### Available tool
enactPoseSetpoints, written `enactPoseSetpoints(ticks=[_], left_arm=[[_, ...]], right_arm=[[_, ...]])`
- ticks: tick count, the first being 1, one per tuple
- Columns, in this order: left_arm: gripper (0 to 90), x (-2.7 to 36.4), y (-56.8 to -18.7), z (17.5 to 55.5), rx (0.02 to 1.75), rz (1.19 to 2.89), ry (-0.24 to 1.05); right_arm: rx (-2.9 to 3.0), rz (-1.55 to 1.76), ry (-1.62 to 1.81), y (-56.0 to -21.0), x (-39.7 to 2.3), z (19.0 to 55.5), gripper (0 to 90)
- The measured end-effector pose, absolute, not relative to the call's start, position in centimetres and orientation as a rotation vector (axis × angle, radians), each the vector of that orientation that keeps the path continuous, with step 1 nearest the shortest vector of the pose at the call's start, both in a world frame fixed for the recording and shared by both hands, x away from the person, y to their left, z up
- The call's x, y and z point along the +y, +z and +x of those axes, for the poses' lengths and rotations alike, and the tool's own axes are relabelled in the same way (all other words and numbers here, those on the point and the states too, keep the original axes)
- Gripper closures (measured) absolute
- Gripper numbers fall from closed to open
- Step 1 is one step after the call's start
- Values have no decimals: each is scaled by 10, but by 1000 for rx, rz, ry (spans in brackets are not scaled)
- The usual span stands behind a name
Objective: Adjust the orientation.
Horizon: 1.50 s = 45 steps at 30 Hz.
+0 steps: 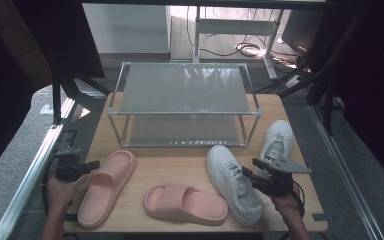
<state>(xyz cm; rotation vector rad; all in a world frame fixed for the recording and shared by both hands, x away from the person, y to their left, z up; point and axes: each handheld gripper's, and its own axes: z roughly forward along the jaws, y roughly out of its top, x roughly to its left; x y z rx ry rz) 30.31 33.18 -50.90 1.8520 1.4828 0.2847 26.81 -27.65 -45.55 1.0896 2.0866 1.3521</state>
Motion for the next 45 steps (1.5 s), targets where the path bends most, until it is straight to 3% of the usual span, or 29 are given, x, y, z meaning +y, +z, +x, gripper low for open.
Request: enactPoseSetpoints(ticks=[20, 27, 32, 35, 45], left_arm=[[899, 303, -504, 305, 1383, 1876, 280], [766, 308, -487, 290, 1372, 1826, 357], [551, 308, -476, 274, 1366, 1814, 408], [473, 307, -471, 264, 1361, 1798, 415], [446, 298, -466, 227, 1353, 1802, 438]], right_arm=[[2089, 1090, 1347, -457, -278, 269, 461], [2079, 1099, 1352, -456, -280, 269, 461], [2084, 1093, 1349, -456, -278, 268, 461], [2084, 1093, 1348, -456, -278, 268, 461], [2080, 1089, 1353, -455, -278, 268, 461]])
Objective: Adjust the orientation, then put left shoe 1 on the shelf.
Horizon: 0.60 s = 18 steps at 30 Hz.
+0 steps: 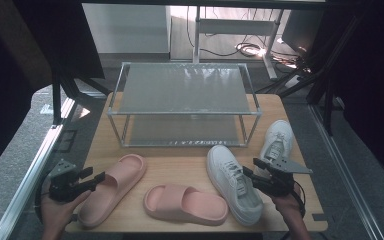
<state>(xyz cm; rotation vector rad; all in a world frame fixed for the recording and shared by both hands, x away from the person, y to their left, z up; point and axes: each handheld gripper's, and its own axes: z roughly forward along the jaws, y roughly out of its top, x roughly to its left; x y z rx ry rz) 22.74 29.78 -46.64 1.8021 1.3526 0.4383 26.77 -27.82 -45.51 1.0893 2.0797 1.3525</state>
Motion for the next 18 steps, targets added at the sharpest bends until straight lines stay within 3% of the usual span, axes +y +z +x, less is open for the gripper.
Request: enactPoseSetpoints(ticks=[18], left_arm=[[495, 284, -476, 201, 1366, 1835, 418]], right_arm=[[2074, 1084, 1359, -454, -278, 268, 460]])
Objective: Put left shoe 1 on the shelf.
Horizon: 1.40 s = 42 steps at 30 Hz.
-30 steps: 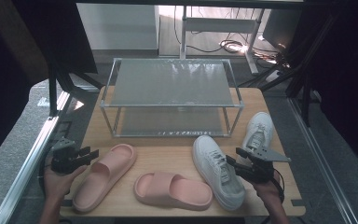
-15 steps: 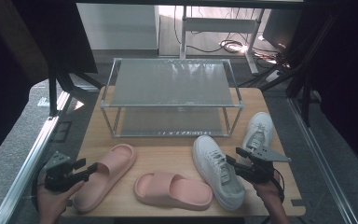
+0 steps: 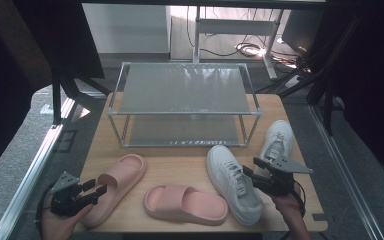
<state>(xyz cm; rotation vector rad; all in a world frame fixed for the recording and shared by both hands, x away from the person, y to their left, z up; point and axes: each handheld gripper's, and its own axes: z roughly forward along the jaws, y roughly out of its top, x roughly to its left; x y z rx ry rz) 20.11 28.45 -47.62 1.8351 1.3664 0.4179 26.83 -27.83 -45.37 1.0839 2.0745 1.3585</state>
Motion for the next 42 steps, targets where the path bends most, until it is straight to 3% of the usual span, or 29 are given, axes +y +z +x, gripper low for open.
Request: enactPoseSetpoints(ticks=[27, 42], left_arm=[[546, 246, -492, 223, 1321, 1929, 347], [763, 228, -501, 241, 1325, 2002, 331]], right_arm=[[2073, 1084, 1355, -454, -279, 269, 460], [2055, 1082, 1363, -450, -282, 267, 460]])
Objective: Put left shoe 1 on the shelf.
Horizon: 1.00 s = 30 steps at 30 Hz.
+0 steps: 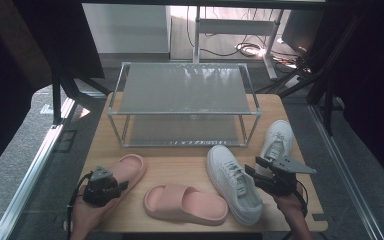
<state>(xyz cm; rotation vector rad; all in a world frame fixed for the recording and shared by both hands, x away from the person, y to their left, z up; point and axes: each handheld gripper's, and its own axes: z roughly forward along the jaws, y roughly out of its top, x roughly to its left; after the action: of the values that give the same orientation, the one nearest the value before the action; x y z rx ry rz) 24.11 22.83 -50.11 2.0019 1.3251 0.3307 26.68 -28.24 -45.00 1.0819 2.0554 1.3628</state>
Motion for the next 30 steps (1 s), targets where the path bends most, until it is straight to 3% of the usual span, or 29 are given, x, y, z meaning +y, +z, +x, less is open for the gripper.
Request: enactPoseSetpoints(ticks=[5, 8, 12, 22, 30], left_arm=[[794, 223, -505, 242, 1326, 2016, 340], [706, 223, -510, 238, 1339, 1984, 371], [682, 226, -516, 233, 1339, 1927, 392], [711, 227, -523, 230, 1354, 1882, 421], [792, 225, -523, 230, 1341, 1890, 437]], right_arm=[[2062, 1083, 1360, -451, -282, 267, 460], [2062, 1082, 1359, -451, -282, 267, 459], [2059, 1085, 1362, -451, -282, 267, 459], [2067, 1082, 1358, -452, -280, 268, 459], [2061, 1093, 1354, -452, -281, 268, 459]])
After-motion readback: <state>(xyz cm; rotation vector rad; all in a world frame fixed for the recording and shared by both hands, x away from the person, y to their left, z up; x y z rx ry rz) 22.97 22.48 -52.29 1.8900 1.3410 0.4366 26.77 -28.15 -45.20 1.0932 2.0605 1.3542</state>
